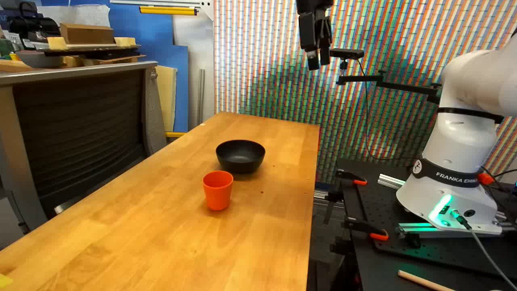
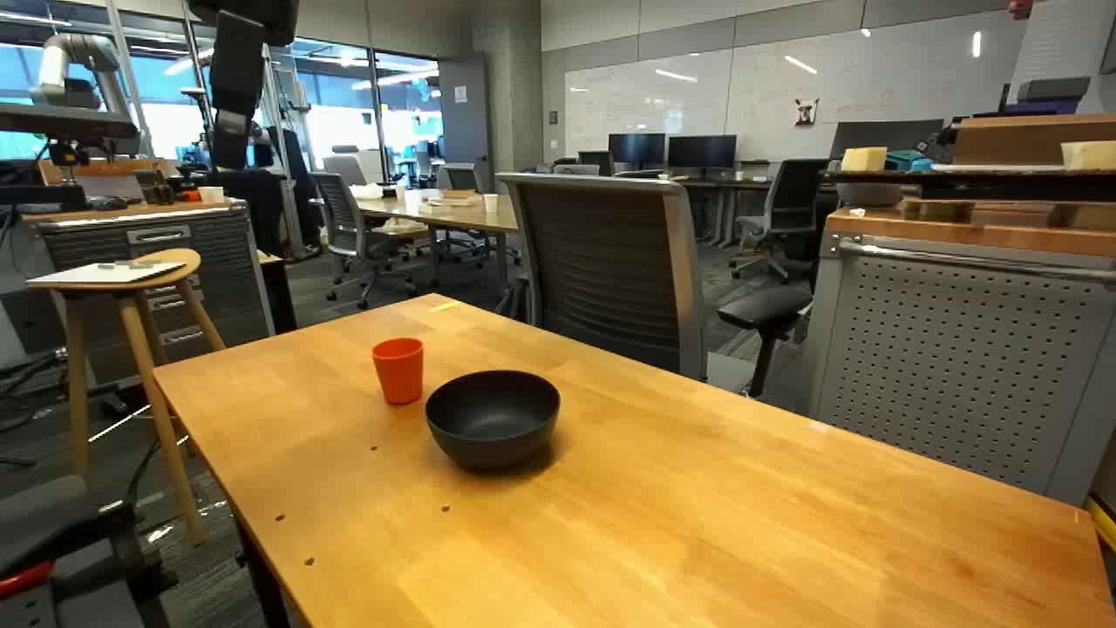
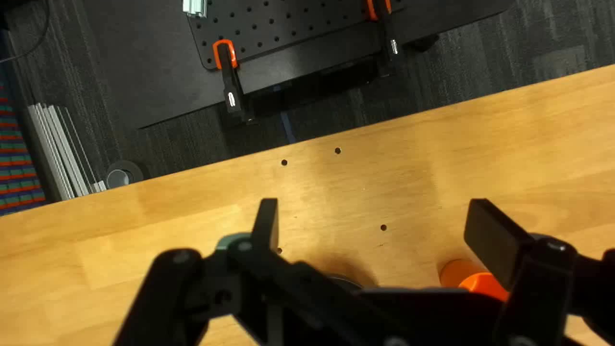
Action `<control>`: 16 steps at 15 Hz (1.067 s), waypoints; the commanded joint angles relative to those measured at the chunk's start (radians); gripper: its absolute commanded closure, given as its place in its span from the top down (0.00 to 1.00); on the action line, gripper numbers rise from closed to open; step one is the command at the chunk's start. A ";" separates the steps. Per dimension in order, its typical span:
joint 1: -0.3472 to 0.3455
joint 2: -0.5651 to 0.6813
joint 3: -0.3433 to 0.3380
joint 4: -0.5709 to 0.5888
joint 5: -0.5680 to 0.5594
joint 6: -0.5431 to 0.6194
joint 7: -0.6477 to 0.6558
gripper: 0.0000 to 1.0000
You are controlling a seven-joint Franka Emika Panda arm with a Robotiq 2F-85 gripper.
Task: Put the cup in the bowl
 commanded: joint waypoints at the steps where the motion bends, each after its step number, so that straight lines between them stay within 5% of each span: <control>1: -0.004 0.000 0.003 0.004 0.001 -0.001 -0.001 1.00; 5: -0.004 0.055 0.010 0.018 -0.012 0.044 0.002 1.00; 11: 0.046 0.343 0.088 0.083 -0.037 0.367 0.082 1.00; 16: 0.110 0.572 0.096 0.177 -0.088 0.494 0.152 1.00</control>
